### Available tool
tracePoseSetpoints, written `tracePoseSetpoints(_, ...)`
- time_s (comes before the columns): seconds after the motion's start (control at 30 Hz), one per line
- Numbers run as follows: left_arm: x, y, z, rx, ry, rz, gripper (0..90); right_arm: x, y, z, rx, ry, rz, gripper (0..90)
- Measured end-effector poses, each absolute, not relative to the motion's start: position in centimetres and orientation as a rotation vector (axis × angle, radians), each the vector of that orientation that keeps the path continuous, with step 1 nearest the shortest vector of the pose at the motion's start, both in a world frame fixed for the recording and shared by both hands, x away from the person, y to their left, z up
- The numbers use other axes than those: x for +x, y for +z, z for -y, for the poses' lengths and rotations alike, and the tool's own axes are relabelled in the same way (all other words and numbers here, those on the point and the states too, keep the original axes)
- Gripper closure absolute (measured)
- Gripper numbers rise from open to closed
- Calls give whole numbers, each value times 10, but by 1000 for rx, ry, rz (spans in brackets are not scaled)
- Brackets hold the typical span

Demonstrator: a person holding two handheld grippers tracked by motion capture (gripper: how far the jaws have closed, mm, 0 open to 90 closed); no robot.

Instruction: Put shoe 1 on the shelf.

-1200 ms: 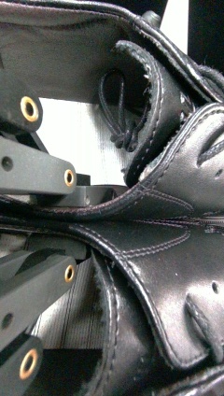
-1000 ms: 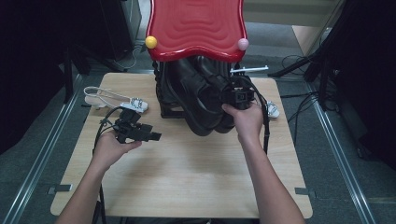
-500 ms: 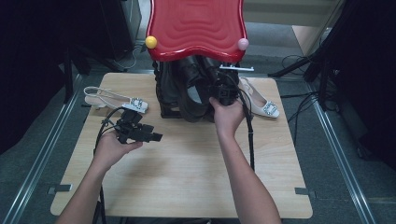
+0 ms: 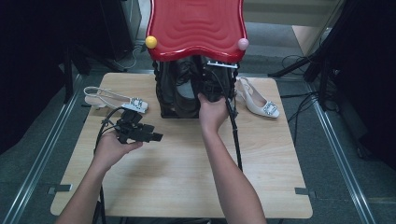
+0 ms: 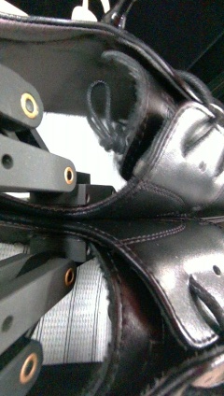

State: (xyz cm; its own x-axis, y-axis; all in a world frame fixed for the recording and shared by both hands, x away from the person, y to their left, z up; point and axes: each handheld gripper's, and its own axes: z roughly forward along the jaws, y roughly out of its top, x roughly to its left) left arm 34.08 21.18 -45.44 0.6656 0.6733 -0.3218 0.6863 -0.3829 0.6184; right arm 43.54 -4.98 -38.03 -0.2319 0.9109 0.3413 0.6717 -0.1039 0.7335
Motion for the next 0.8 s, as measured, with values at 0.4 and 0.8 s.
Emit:
tracePoseSetpoints(0.4, 340, -454, -209, 2124, -23, -1035, 386, 439, -383, 40, 1760, 1258, -1901, 727)
tracePoseSetpoints(0.8, 341, -451, -209, 2086, -31, -1035, 403, 435, -378, 48, 1696, 1314, -1968, 638)
